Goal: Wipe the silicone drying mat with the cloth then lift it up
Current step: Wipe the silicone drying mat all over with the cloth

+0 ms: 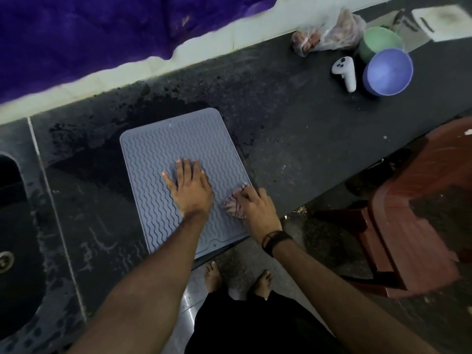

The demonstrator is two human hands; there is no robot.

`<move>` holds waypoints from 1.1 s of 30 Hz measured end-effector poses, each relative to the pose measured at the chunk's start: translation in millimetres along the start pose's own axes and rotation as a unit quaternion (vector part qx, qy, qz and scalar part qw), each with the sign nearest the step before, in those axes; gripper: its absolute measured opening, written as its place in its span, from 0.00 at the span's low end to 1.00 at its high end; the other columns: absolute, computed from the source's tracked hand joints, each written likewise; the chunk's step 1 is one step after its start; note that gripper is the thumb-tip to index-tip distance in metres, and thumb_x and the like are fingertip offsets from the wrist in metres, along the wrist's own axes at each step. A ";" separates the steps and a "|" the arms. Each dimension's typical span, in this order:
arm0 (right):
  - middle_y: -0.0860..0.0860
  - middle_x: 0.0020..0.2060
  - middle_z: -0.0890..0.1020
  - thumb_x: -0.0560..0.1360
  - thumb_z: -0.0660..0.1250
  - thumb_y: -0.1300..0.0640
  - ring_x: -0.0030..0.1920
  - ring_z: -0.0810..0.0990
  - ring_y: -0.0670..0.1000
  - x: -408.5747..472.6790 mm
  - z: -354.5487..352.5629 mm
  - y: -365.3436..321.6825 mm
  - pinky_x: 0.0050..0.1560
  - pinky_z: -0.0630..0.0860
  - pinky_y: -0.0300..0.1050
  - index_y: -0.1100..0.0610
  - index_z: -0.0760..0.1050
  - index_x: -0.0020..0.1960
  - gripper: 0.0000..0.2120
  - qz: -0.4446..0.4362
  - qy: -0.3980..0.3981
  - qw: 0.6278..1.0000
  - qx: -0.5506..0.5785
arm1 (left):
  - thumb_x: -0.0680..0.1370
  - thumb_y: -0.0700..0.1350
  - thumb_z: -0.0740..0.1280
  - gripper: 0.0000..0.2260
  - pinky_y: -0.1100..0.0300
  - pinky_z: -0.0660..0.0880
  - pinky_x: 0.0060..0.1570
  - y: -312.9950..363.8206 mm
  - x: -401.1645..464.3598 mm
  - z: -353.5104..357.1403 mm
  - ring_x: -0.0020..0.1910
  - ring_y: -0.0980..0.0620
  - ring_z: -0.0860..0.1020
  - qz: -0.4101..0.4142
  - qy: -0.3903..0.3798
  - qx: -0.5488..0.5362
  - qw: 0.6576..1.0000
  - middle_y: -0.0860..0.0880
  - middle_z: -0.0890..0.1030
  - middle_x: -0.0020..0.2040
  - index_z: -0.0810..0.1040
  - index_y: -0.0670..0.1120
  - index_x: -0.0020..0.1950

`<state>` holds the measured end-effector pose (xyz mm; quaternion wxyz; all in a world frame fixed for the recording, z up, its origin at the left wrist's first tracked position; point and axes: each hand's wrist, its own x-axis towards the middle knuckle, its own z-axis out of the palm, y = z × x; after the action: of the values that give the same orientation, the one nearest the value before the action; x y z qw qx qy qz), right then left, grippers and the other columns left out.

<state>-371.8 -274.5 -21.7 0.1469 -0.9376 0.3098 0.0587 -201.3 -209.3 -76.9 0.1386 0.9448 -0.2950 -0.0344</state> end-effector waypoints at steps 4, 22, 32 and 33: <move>0.53 0.65 0.69 0.69 0.70 0.60 0.56 0.69 0.57 -36.6 4.0 9.4 0.55 0.75 0.54 0.52 0.68 0.70 0.29 -0.012 0.006 1.000 0.004 | 0.86 0.51 0.51 0.21 0.45 0.24 0.73 -2.4 2.0 1.9 0.82 0.48 0.55 0.006 -0.002 -0.009 1.000 0.47 0.65 0.80 0.68 0.47 0.78; 0.56 0.61 0.76 0.66 0.69 0.63 0.54 0.75 0.61 62.0 -4.0 4.9 0.53 0.77 0.55 0.56 0.76 0.63 0.25 -0.106 0.028 0.994 0.014 | 0.83 0.47 0.56 0.21 0.40 0.37 0.77 -1.8 2.2 0.0 0.80 0.44 0.61 0.016 0.018 -0.022 0.999 0.45 0.70 0.77 0.73 0.45 0.75; 0.55 0.65 0.69 0.73 0.63 0.63 0.64 0.66 0.59 191.7 -36.7 -11.5 0.62 0.70 0.54 0.58 0.71 0.67 0.22 -0.125 0.020 0.992 -0.007 | 0.84 0.50 0.55 0.21 0.43 0.36 0.78 3.0 1.2 -3.1 0.81 0.48 0.58 -0.005 0.023 -0.025 0.999 0.48 0.68 0.78 0.71 0.48 0.77; 0.55 0.65 0.69 0.73 0.63 0.63 0.64 0.66 0.59 194.4 -38.1 -11.8 0.62 0.70 0.54 0.58 0.71 0.67 0.22 -0.124 0.019 0.992 -0.007 | 0.84 0.51 0.55 0.21 0.44 0.35 0.78 3.1 1.8 -3.2 0.81 0.49 0.58 -0.007 0.019 -0.022 1.000 0.48 0.67 0.78 0.70 0.48 0.77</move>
<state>-208.3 -387.0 -21.8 0.1410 -0.9706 0.1933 0.0248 -201.0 -212.0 -72.9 0.1645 0.9439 -0.2852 -0.0237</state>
